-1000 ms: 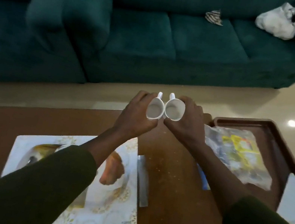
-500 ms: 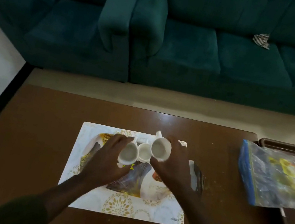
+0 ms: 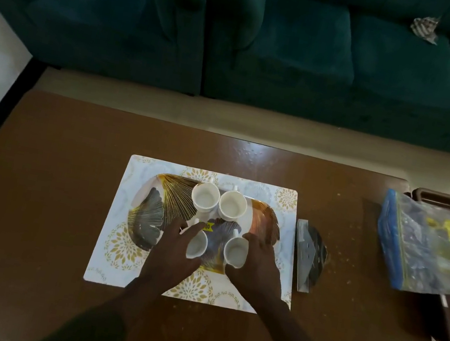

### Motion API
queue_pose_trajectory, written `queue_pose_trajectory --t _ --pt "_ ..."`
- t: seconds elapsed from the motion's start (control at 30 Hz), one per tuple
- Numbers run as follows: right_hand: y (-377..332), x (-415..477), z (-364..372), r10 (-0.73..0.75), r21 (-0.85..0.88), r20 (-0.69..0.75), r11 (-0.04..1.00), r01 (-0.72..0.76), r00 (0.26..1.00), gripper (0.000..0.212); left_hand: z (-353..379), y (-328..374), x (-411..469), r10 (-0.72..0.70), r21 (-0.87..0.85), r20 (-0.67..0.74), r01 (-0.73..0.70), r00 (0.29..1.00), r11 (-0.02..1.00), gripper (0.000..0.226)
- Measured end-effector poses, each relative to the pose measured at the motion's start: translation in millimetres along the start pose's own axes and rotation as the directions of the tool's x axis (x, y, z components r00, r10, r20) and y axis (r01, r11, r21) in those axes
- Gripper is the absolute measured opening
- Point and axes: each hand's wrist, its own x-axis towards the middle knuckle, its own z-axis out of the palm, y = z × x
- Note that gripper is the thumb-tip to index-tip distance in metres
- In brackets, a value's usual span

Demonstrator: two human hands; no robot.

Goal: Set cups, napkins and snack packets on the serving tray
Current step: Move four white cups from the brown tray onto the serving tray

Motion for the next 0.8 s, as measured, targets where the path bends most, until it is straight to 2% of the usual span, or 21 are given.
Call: queue_pose_trajectory --t 0.13,0.3,0.43,0.57,0.7,0.8 --pt "-0.8 4.1 7.1 0.041 0.029 0.012 0.999 -0.042 0.999 0.071 4.4 1.3 9.3 -0.007 0.039 -0.033 0.008 0.999 0.999 0.067" --pt "-4.9 7.0 2.4 0.214 0.120 0.062 0.968 -0.220 0.975 0.077 -2.3 -3.0 15.5 0.037 0.112 -0.011 -0.036 0.999 0.993 0.079" --pt "7.6 5.8 -14.6 0.091 -0.020 -0.036 0.996 -0.092 0.995 0.054 -19.0 -14.1 14.2 0.201 0.197 0.053 -0.208 0.978 0.958 0.076" --pt "17.5 10.8 -21.8 -0.092 -0.044 0.078 0.994 0.095 0.993 0.058 -31.3 -24.9 19.9 0.294 0.314 0.118 -0.316 0.949 0.895 0.069" --pt "16.1 12.8 -21.4 -0.128 -0.058 0.128 0.989 0.137 0.983 0.045 -29.8 -25.8 19.7 0.223 0.242 0.048 -0.228 0.974 0.943 0.056" --pt "19.5 10.5 -16.8 -0.046 -0.028 0.090 0.998 0.048 0.995 0.028 -21.8 -27.9 12.5 0.120 0.176 -0.019 -0.115 0.993 0.978 0.053"
